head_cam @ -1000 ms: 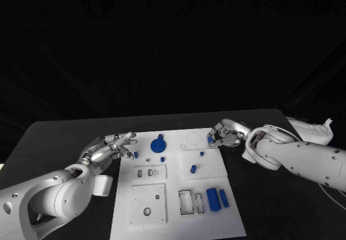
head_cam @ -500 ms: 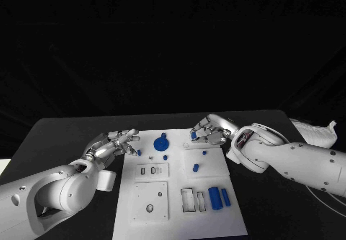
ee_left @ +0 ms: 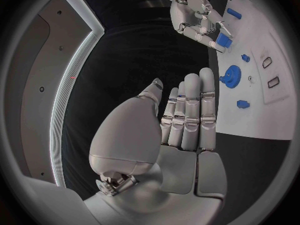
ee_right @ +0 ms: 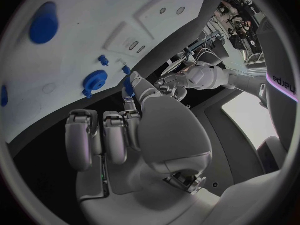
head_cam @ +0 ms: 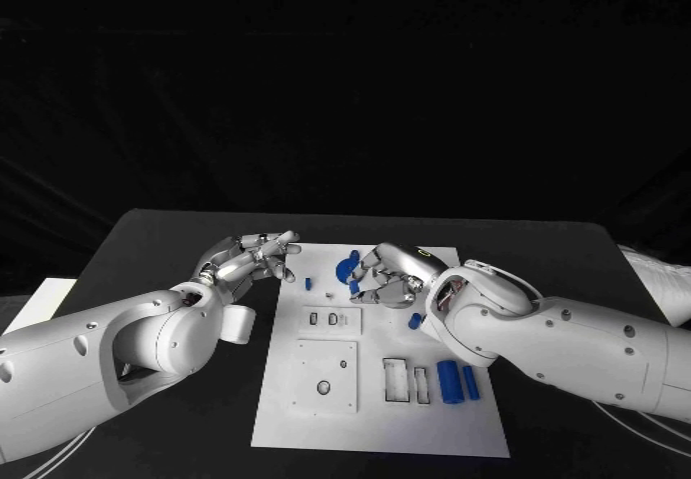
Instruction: Assemble the parts on the task board
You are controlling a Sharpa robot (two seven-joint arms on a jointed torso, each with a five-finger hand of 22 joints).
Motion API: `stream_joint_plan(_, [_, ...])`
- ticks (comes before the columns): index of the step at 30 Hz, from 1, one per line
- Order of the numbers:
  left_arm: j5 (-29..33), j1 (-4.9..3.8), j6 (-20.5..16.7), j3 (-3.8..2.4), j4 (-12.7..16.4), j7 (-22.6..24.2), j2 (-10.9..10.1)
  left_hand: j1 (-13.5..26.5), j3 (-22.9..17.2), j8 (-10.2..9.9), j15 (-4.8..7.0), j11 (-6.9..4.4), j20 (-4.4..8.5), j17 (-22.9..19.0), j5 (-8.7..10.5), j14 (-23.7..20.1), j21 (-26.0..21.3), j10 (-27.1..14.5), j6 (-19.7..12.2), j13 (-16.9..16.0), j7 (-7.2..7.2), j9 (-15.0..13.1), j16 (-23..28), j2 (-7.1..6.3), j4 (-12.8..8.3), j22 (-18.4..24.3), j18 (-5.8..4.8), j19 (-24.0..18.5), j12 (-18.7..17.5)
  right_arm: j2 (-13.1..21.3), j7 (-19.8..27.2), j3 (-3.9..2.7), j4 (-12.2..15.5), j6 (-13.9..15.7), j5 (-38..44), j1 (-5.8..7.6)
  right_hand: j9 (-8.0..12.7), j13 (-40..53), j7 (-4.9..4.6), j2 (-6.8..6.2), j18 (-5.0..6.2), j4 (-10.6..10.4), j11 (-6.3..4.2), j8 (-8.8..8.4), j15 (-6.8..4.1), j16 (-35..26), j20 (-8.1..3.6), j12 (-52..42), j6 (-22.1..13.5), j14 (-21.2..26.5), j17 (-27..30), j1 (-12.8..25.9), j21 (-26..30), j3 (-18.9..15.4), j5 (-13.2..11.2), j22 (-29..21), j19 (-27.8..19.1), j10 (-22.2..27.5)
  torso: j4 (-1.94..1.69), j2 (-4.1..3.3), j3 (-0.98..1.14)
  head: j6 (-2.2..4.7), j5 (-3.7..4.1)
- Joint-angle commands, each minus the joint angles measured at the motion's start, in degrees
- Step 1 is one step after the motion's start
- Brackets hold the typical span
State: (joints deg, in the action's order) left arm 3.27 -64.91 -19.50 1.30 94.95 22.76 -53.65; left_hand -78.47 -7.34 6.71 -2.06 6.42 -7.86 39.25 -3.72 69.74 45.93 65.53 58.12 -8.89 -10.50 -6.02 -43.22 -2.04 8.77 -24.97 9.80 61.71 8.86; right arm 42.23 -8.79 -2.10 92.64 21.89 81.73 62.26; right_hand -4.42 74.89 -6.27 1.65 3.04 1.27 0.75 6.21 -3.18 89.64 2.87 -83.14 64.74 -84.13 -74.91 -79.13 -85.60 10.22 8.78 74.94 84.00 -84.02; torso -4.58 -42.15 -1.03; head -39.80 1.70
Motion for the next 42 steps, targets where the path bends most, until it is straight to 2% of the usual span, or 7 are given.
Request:
stream_joint_plan(1, [0.45, -0.03, 1.30, -0.02, -0.18, 0.58, 0.29, -0.24, -0.33, -0.29, 0.15, -0.06, -0.02, 0.06, 0.04, -0.38, 0.39, -0.40, -0.41, 0.05, 0.01, 0.09, 0.30, 0.22, 0.12, -0.06, 0.67, -0.26, -0.39, -1.33, -3.67, 0.20, -0.69, -3.28, 5.87, -0.87, -1.22, 10.41, 1.25, 1.27, -0.93, -0.89, -0.30, 1.67, -0.26, 0.36, -0.31, 0.28, 1.06, -5.87, -15.09, 1.91, 0.08, 0.78, 0.26, 5.07, 2.01, -2.10, -0.23, 0.61, -0.33, -0.50, -0.68])
stream_joint_plan(8, [0.60, -0.03, 1.31, -0.02, -0.32, 0.56, 0.40, -0.25, -0.37, -0.30, 0.15, -0.05, -0.03, 0.06, 0.03, -0.40, 0.41, -0.41, -0.42, 0.06, 0.00, 0.09, 0.31, 0.24, 0.11, -0.08, 0.68, -0.29, -0.39, -3.93, -5.12, 0.58, -2.23, -5.25, 8.19, -2.30, -1.22, 10.36, 1.24, 1.19, -0.92, -0.99, -0.28, 1.66, -0.25, 0.36, -0.30, 0.37, 1.00, -5.87, -15.09, 2.20, 0.11, 0.82, 0.32, 5.02, 1.99, -2.06, -0.27, 0.86, -0.57, -1.28, -1.36])
stream_joint_plan(14, [0.68, -0.03, 1.27, -0.02, -0.15, 0.54, 0.48, -0.25, -0.37, -0.30, 0.15, -0.05, -0.03, 0.06, 0.03, -0.40, 0.41, -0.41, -0.42, 0.06, 0.00, 0.09, 0.31, 0.24, 0.11, -0.08, 0.68, -0.29, -0.39, -4.78, -5.71, 0.76, -3.18, -6.45, 8.98, -2.67, -1.22, 10.36, 1.23, 1.16, -0.93, -1.04, -0.27, 1.66, -0.24, 0.36, -0.29, 0.37, 0.97, -5.87, -15.09, 2.35, 0.10, 0.85, 0.38, 5.04, 2.00, -2.06, -0.32, 0.83, -0.53, -1.62, -1.44])
stream_joint_plan(18, [0.69, -0.03, 1.16, -0.02, 0.17, 0.58, 0.47, -0.25, -0.37, -0.30, 0.15, -0.05, -0.03, 0.06, 0.03, -0.40, 0.41, -0.41, -0.42, 0.06, 0.00, 0.09, 0.31, 0.24, 0.11, -0.08, 0.68, -0.29, -0.39, -5.05, -5.82, 0.82, -3.55, -7.13, 9.14, -2.80, -1.21, 10.28, 1.21, 1.03, -0.90, -1.07, -0.25, 1.63, -0.23, 0.36, -0.28, 0.50, 0.87, -5.87, -15.09, 2.55, 0.16, 0.89, 0.44, 4.93, 1.96, -1.98, -0.22, 0.67, -0.39, -1.60, -1.36])
stream_joint_plan(28, [0.70, -0.03, 1.18, -0.02, 0.36, 0.61, 0.58, -0.26, -0.41, -0.32, 0.14, -0.04, -0.04, 0.07, 0.03, -0.41, 0.43, -0.43, -0.44, 0.07, -0.01, 0.09, 0.31, 0.25, 0.08, -0.09, 0.68, -0.32, -0.40, -5.88, -6.17, 0.85, -4.54, -8.14, 9.39, -2.89, -1.20, 10.23, 1.15, 0.84, -0.89, -1.15, -0.21, 1.59, -0.20, 0.36, -0.26, 0.61, 0.73, -5.87, -15.09, 2.87, 0.20, 0.93, 0.50, 4.87, 1.94, -1.92, -0.38, 0.73, -0.39, -1.89, -0.99])
stream_joint_plan(36, [0.70, -0.03, 1.22, -0.02, 0.35, 0.61, 0.65, -0.26, -0.41, -0.32, 0.14, -0.04, -0.04, 0.07, 0.03, -0.41, 0.43, -0.43, -0.44, 0.07, -0.01, 0.09, 0.31, 0.25, 0.08, -0.09, 0.68, -0.32, -0.40, -6.17, -6.64, 0.86, -5.05, -8.81, 9.46, -2.90, -1.19, 10.21, 1.10, 0.59, -0.87, -1.22, -0.16, 1.55, -0.16, 0.36, -0.23, 0.67, 0.58, -5.87, -15.09, 3.20, 0.25, 0.95, 0.43, 4.77, 1.90, -1.88, -0.26, 0.69, -0.39, -2.00, -0.99])
stream_joint_plan(42, [0.70, -0.03, 1.25, -0.02, 0.33, 0.58, 0.65, -0.26, -0.41, -0.32, 0.14, -0.04, -0.04, 0.07, 0.03, -0.41, 0.43, -0.43, -0.44, 0.07, -0.01, 0.09, 0.31, 0.25, 0.08, -0.09, 0.68, -0.32, -0.40, -6.14, -6.54, 0.86, -5.13, -9.50, 9.52, -2.90, -1.00, 9.47, 0.68, -0.28, -0.75, -1.10, 0.15, 1.10, 0.06, 0.36, -0.08, 1.89, -0.38, -5.87, -15.09, 3.71, 0.59, 1.11, 0.34, 4.13, 1.63, -1.11, -0.27, 0.72, -0.40, -2.09, -1.03])
